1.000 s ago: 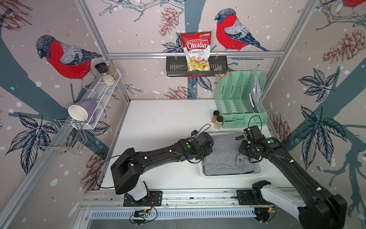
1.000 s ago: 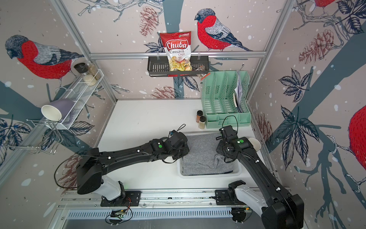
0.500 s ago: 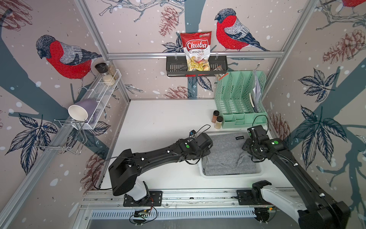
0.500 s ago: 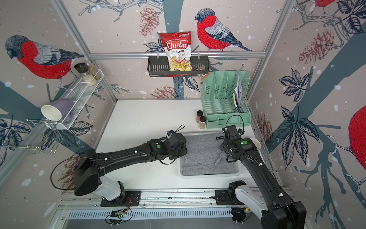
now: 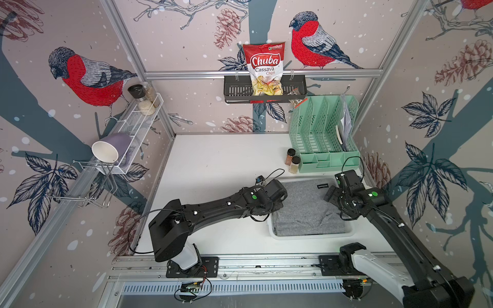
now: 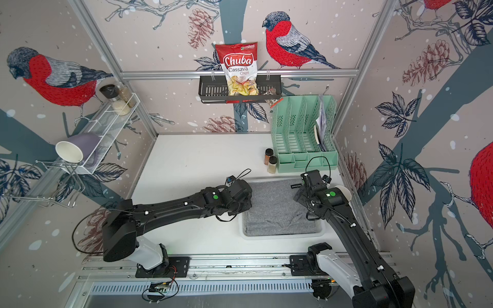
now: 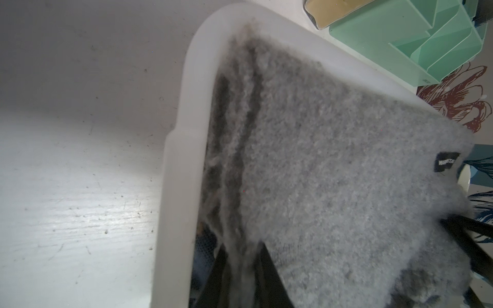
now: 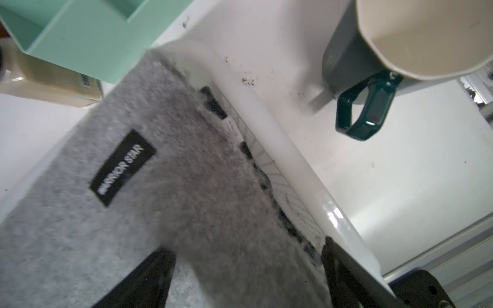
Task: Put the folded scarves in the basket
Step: Place the scarf in the basket, then move the basket to the center of the board.
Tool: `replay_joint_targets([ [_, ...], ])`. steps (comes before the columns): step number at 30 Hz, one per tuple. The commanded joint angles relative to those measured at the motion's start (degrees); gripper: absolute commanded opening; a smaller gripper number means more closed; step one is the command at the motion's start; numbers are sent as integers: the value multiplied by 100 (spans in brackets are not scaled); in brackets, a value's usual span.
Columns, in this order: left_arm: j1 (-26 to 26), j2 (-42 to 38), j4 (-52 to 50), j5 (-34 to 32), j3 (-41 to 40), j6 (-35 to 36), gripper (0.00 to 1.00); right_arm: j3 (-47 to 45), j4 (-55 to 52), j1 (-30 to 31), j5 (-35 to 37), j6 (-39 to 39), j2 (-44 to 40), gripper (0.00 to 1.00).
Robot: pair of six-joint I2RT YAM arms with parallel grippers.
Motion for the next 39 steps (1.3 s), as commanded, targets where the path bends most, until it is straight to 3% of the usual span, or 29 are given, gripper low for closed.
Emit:
replay_joint_targets([
  [1,-9,50,-144,-97,46,74,18,228,-148,6,-17,-71,-47,96],
  [8,-12,77,-115,-110,55,74,16,374,-354,-98,311,-55,-237,97],
  [13,-12,60,-245,-219,99,92,14,320,-227,-118,90,-36,-333,83],
  [22,-12,59,-298,-240,48,66,8,75,-38,-117,-63,-18,-346,68],
  [26,-15,-47,-444,-397,129,39,32,132,232,-136,-219,-98,-370,64],
  [30,-15,-309,-648,-663,293,56,52,437,526,-148,-373,-348,-247,68],
  [32,-12,-500,-767,-851,422,129,68,750,629,-153,-291,-498,-120,78],
  [33,-12,-602,-800,-941,474,200,82,856,679,-152,-248,-552,-90,83],
  [34,-14,-723,-833,-1070,521,250,98,1005,783,-157,-194,-629,-53,96],
  [35,-2,-869,-822,-1248,538,323,99,1166,898,-164,-111,-725,-19,100],
  [39,353,-1476,-677,-1399,421,793,98,1504,1150,-224,584,-991,160,100],
])
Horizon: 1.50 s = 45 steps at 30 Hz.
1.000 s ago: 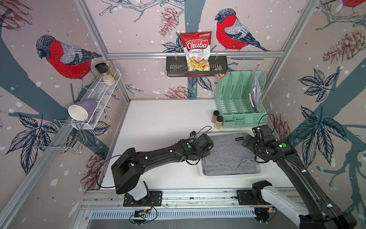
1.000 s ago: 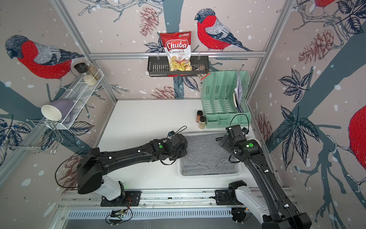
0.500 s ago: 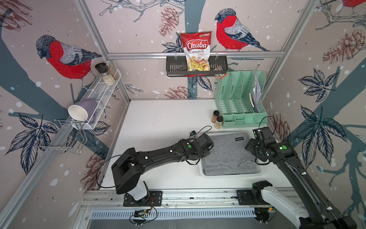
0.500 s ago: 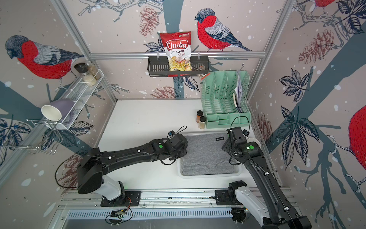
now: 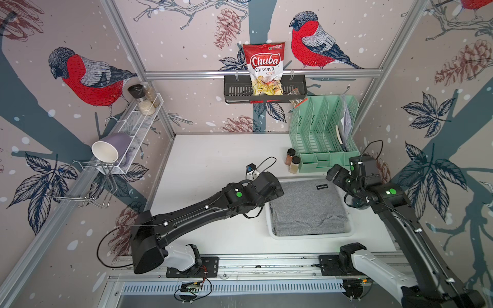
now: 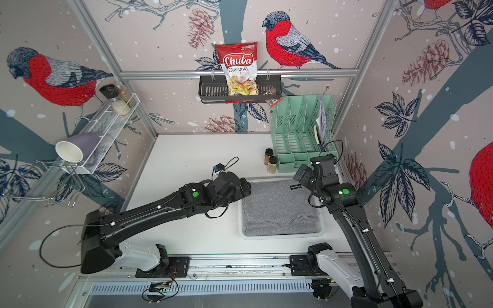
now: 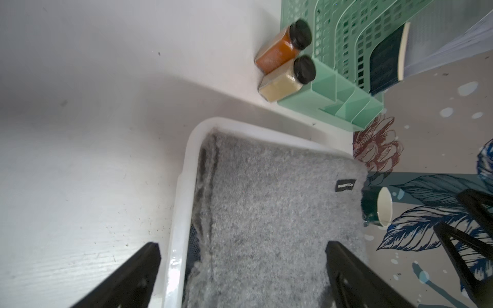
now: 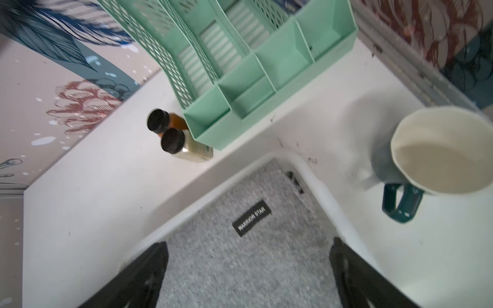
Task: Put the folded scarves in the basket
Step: Move the basket to the center of the board, then reset both arms
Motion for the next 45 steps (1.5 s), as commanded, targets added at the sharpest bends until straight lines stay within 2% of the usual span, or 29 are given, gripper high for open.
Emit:
replay_joint_targets([
  [1,415,-409,-72,-295,-114,490,98,215,257,-165,777,-356,265,100],
  [4,925,-751,-198,-59,-326,609,98,133,63,-830,623,-390,712,100],
  [6,1159,-946,-194,108,-495,710,98,-267,306,-1428,17,-573,737,100],
  [7,1256,-1017,-131,244,-611,758,98,-517,496,-1744,-392,-629,670,97],
  [14,1382,-1145,363,986,-1481,558,95,-1550,949,-2045,-1377,-337,488,89],
  [22,1382,-1306,365,926,-1617,494,93,-2182,1140,-2063,-2062,-302,598,90],
  [25,1382,-1301,375,906,-1612,498,93,-2241,1224,-1832,-2223,-175,503,86],
  [36,1455,-1405,142,667,-1628,442,93,-2193,1382,-24,-1919,1059,405,84],
  [41,1655,-1571,-117,508,-1615,544,93,-2185,1695,777,-1922,1748,447,84],
  [45,2003,-1755,-244,532,-1692,630,97,-2039,1827,1185,-1862,1895,620,87],
])
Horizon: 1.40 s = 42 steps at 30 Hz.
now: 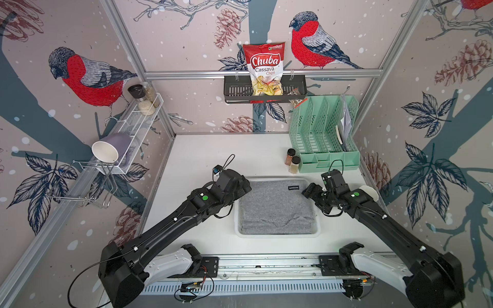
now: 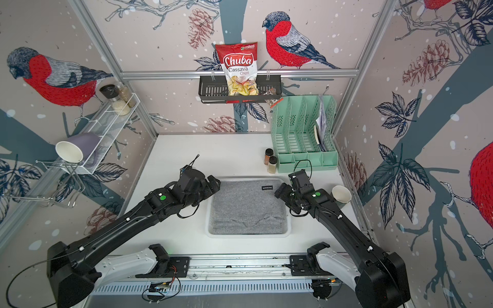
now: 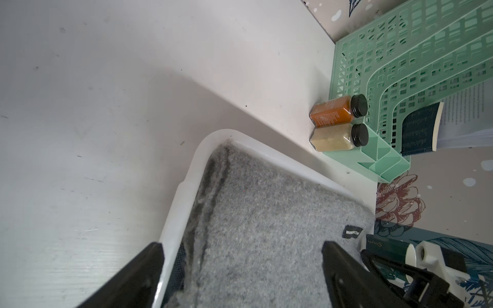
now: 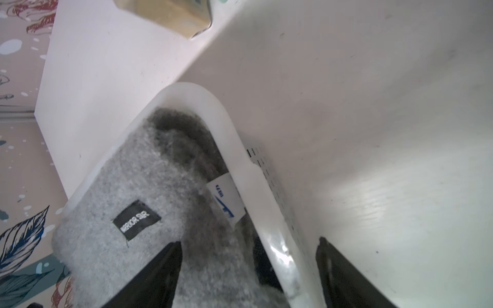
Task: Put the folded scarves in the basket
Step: Reset both arms
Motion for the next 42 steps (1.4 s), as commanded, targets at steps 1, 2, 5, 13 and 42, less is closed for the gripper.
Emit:
replay_joint_targets([
  [1,327,-201,-202,-58,-96,168,97,136,340,149,13,286,94,89],
  [2,446,-292,-159,-8,-157,215,98,194,338,142,18,218,117,93],
  [5,870,-638,-16,97,-281,491,98,640,-91,56,450,-215,229,100],
  [13,1115,-423,-1054,-1500,596,1363,98,1826,-268,-988,2169,-1855,-198,100],
  [42,3729,1606,8342,-1354,-3443,5936,98,-2511,8935,-1737,3933,-5113,1931,100],
])
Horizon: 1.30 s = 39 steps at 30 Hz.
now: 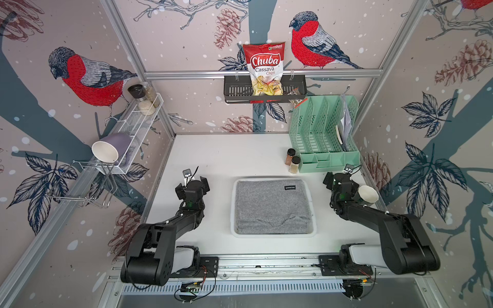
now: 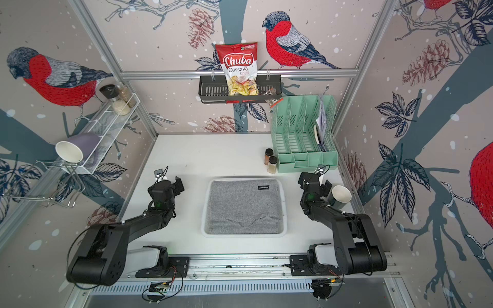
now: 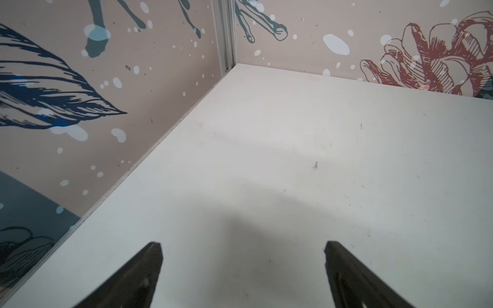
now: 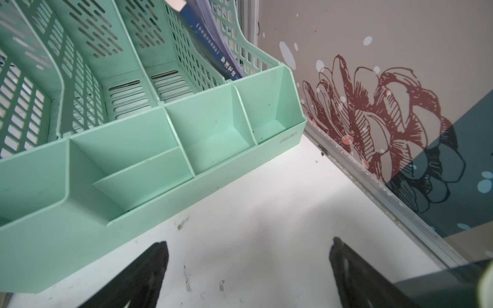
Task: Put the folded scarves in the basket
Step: Reset both arms
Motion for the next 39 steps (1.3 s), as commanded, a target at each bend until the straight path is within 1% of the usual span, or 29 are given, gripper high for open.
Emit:
replay_joint_targets([
  [1,27,367,1421,230,119,325,98,-419,2136,75,96,-832,175,100],
  [2,36,485,1705,228,94,387,98,-463,2290,116,27,-934,157,100],
  [4,52,760,1910,186,130,381,98,-676,2887,76,-167,-884,199,100],
  [6,56,989,2367,327,18,455,98,-780,3154,36,-237,-828,319,100],
  [7,49,918,2137,394,58,445,98,-869,3387,12,-309,-814,436,100],
  [9,54,904,2489,412,-116,478,98,-1166,4242,-33,-407,-867,646,100],
  [10,54,843,2511,420,-182,466,98,-1256,4338,-101,-419,-716,660,100],
  [11,54,845,2753,447,-303,490,98,-1320,4374,-170,-399,-556,714,100],
  [12,54,841,2918,508,-401,498,98,-1498,4982,-245,-460,-580,910,100],
  [13,49,934,3132,429,-513,471,98,-1588,5384,-247,-459,-621,1043,100],
  [14,52,1213,3939,406,-726,521,98,-1607,5526,-218,-445,-685,1109,100],
  [15,49,1351,4337,431,-837,580,98,-1550,5356,-153,-405,-732,1065,100],
  [16,36,1190,3933,455,-754,553,98,-1467,5043,-122,-402,-747,965,100],
  [17,36,999,3320,515,-613,483,98,-1380,4700,-109,-419,-724,852,100],
  [18,45,1137,3574,491,-606,538,98,-1258,4337,-139,-507,-662,792,100],
  [19,31,1273,3774,502,-607,589,98,-1172,4278,-192,-578,-665,861,100],
  [20,40,1232,3491,512,-491,563,98,-1069,4198,-211,-506,-639,939,100],
  [21,49,1127,2817,530,-246,495,98,-933,3993,-253,-537,-607,987,100],
  [23,105,1229,3223,568,-355,493,98,-841,3663,-388,-719,-462,906,100],
  [24,113,1135,2952,586,-305,455,98,-786,3493,-442,-784,-395,880,100],
  [26,114,1200,3115,575,-336,470,98,-799,3580,-446,-786,-411,908,100],
  [27,115,1141,2959,586,-302,449,98,-795,3561,-445,-783,-413,905,100],
  [39,124,1149,2989,587,-307,453,98,-817,3560,-443,-789,-409,878,100],
])
